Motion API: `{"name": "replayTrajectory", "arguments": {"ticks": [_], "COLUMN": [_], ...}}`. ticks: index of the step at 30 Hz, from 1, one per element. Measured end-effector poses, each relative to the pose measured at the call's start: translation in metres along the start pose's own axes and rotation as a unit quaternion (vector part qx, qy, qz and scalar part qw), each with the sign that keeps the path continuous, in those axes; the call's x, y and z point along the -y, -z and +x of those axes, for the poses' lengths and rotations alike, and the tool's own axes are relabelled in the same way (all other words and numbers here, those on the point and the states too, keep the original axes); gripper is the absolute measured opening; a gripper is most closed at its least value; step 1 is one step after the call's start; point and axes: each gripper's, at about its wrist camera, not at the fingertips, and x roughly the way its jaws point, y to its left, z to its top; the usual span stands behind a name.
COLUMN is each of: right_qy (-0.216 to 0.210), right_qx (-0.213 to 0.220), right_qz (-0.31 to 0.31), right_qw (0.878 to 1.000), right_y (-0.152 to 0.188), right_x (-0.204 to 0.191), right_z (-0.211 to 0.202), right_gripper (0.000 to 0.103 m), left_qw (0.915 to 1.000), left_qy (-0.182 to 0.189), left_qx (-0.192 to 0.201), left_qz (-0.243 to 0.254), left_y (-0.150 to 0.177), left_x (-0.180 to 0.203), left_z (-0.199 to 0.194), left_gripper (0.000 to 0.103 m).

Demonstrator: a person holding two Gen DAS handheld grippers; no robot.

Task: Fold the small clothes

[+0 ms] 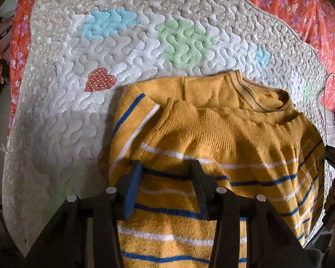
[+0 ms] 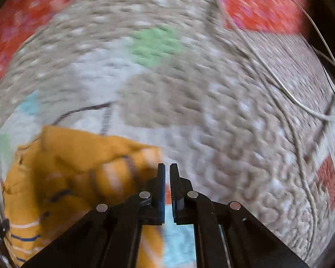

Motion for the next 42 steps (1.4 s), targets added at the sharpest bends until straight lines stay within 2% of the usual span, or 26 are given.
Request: {"name": "replayTrajectory", "arguments": {"ticks": [3,7,9,12,14,16,18,20,22,23,24,27,30,31,34,36,39,42], "right_qy": [-0.025,-0.098,-0.138,-0.184,-0.18,-0.149,-0.147,-0.111,-0.079,-0.068,-0.062,-0.075,-0.11,-0.126,-0.142,-0.143,-0.158,-0.139], "right_qx": [0.045,0.084,0.083,0.048,0.021,0.001,0.003,0.011,0.015,0.022,0.031,0.064,0.091,0.093,0.076,0.061,0.025,0.002], "right_qz": [-0.001,-0.065,-0.098,-0.141,-0.132,-0.096,-0.061,-0.034,-0.03,-0.031,-0.036,-0.073,-0.128,-0.156,-0.203,-0.205,-0.173,-0.132], "right_qw": [0.999,0.99,0.982,0.971,0.975,0.984,0.987,0.993,0.996,0.997,0.997,0.992,0.981,0.975,0.966,0.966,0.972,0.982], "right_y": [0.007,0.031,0.046,0.066,0.072,0.068,0.063,0.06,0.059,0.06,0.062,0.072,0.094,0.104,0.12,0.117,0.091,0.056], "right_x": [0.011,-0.018,-0.04,-0.077,-0.085,-0.071,-0.052,-0.032,-0.019,-0.015,-0.013,-0.024,-0.06,-0.076,-0.108,-0.121,-0.126,-0.115], "right_z": [-0.029,-0.076,-0.085,-0.072,-0.054,-0.028,-0.024,-0.027,-0.033,-0.041,-0.048,-0.081,-0.103,-0.107,-0.099,-0.083,-0.052,-0.016], "right_gripper": [0.005,0.005,0.005,0.009,0.01,0.008,0.007,0.007,0.008,0.014,0.014,0.015,0.023,0.029,0.032,0.032,0.032,0.032], "left_qw": [0.9999,0.9993,0.9986,0.9985,0.9981,0.9971,0.9961,0.9945,0.993,0.9924,0.9921,0.9911,0.9894,0.9891,0.9883,0.9883,0.9886,0.988], "left_qy": [0.008,-0.002,-0.002,-0.015,-0.033,-0.052,-0.059,-0.069,-0.08,-0.085,-0.087,-0.097,-0.109,-0.111,-0.119,-0.122,-0.123,-0.126], "left_qx": [0.001,0.038,0.051,0.034,0.024,0.022,0.024,0.029,0.032,0.033,0.034,0.038,0.045,0.044,0.039,0.036,0.035,0.031], "left_qz": [-0.006,-0.004,0.012,0.04,0.046,0.052,0.061,0.073,0.081,0.083,0.083,0.082,0.086,0.087,0.088,0.084,0.08,0.084], "left_y": [-0.003,0.004,0.012,0.021,0.026,0.031,0.036,0.038,0.04,0.042,0.043,0.051,0.06,0.062,0.068,0.069,0.071,0.07], "left_x": [0.0,0.003,0.01,0.023,0.024,0.022,0.02,0.022,0.023,0.023,0.023,0.022,0.022,0.022,0.019,0.016,0.014,0.015], "left_z": [-0.013,-0.05,-0.061,-0.048,-0.037,-0.028,-0.027,-0.028,-0.029,-0.031,-0.034,-0.043,-0.05,-0.051,-0.05,-0.05,-0.049,-0.046], "left_gripper": [0.044,0.044,0.045,0.048,0.048,0.048,0.048,0.049,0.049,0.05,0.05,0.05,0.05,0.051,0.051,0.051,0.051,0.051]}}
